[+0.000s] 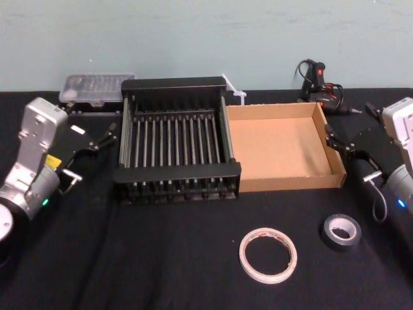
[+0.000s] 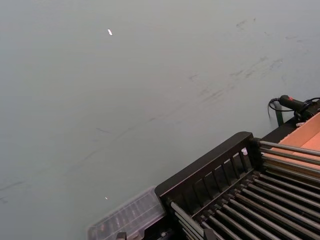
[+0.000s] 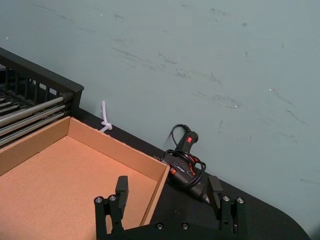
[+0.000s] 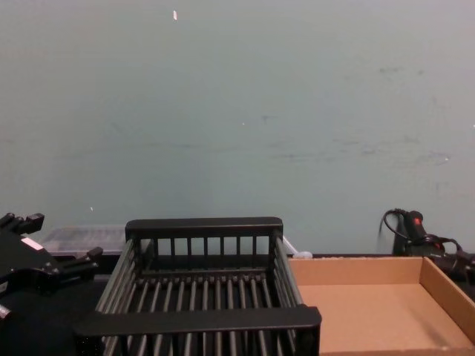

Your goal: Pick up the white tape and place it into the black box , Pick up the silver tape and place it into the brown box.

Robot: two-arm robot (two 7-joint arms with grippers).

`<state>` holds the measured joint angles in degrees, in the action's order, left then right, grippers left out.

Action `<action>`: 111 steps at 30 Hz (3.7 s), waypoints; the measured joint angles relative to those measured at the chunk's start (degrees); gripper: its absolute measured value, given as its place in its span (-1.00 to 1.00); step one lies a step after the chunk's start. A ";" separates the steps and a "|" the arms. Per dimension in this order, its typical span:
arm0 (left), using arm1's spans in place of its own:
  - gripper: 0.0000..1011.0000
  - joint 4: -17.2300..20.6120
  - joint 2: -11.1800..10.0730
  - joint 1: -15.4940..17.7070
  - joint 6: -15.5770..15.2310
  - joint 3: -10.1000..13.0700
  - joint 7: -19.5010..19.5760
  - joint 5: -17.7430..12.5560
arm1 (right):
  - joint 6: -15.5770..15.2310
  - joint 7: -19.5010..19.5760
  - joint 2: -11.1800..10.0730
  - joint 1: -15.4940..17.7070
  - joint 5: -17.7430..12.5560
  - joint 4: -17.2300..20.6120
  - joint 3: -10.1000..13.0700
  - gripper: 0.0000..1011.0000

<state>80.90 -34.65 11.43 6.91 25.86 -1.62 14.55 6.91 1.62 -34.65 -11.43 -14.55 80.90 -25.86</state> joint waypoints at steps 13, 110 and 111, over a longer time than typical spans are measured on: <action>0.98 0.00 0.00 0.00 0.00 0.00 0.00 0.00 | 0.00 0.00 0.00 0.00 0.00 0.00 0.00 0.98; 0.98 0.00 0.00 0.00 0.00 0.00 0.00 0.00 | -28.09 -16.66 -9.68 25.40 -15.57 25.62 19.63 0.98; 0.98 0.00 0.00 0.00 0.00 0.00 0.00 0.00 | -28.37 -16.88 -9.58 25.54 -15.38 25.58 19.60 0.98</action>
<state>80.90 -34.64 11.43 6.91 25.86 -1.62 14.55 -21.46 -15.26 -44.22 14.12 -29.93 106.48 -6.27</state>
